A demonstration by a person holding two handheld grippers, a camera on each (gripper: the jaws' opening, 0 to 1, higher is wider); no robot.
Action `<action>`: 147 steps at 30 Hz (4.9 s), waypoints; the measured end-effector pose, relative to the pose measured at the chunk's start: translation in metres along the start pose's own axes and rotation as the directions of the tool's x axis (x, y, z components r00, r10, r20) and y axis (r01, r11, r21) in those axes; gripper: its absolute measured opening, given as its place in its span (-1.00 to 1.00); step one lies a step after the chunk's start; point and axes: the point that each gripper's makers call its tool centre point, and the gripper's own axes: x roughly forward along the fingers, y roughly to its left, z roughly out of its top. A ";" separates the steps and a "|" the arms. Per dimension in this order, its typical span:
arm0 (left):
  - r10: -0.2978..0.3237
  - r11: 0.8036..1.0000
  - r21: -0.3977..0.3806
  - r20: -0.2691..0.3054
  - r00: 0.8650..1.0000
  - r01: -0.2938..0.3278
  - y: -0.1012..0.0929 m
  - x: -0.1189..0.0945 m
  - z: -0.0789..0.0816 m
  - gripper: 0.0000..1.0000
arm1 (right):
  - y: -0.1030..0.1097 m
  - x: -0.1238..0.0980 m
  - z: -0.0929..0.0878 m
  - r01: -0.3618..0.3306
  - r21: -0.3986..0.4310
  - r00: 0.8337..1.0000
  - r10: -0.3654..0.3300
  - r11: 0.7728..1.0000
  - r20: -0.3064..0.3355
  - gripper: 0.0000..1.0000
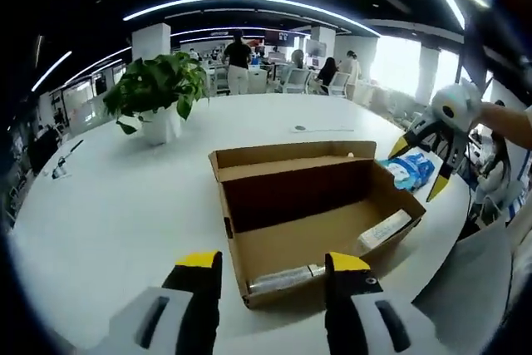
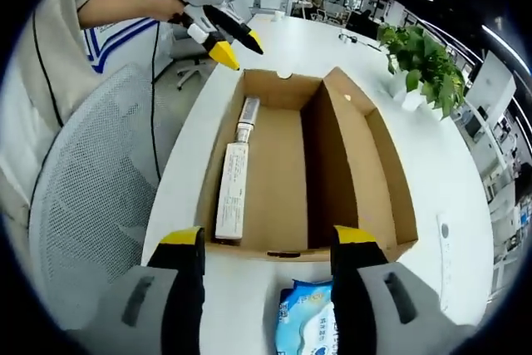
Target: Operate the shoe box by opening the lid, removing the specified soft item, and placing it in the target area until the item is outside and the box remains undamaged.
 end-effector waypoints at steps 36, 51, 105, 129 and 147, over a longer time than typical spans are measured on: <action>0.096 0.964 -0.244 -0.064 0.993 -0.108 0.023 0.016 -0.034 -0.76 | 0.024 0.061 -0.004 -0.200 0.058 0.977 0.204 0.978 -0.062 -0.32; 0.101 0.965 -0.235 -0.065 0.993 -0.113 0.023 0.015 -0.033 -0.77 | 0.031 0.062 -0.001 -0.180 0.102 0.981 0.186 0.978 -0.062 -0.68; 0.112 0.975 -0.179 -0.104 0.988 -0.129 0.022 0.015 -0.033 -0.79 | -0.010 -0.064 0.046 -0.030 0.068 0.998 0.026 0.997 0.059 -0.71; 0.124 0.975 -0.168 -0.128 0.984 -0.145 0.027 0.016 -0.032 -0.91 | -0.048 -0.152 -0.006 0.062 0.109 0.997 -0.066 0.992 0.037 -0.71; 0.128 0.976 -0.157 -0.143 0.981 -0.150 0.025 0.016 -0.032 -0.92 | -0.083 -0.196 -0.069 0.161 0.155 0.987 -0.156 0.975 -0.049 -0.71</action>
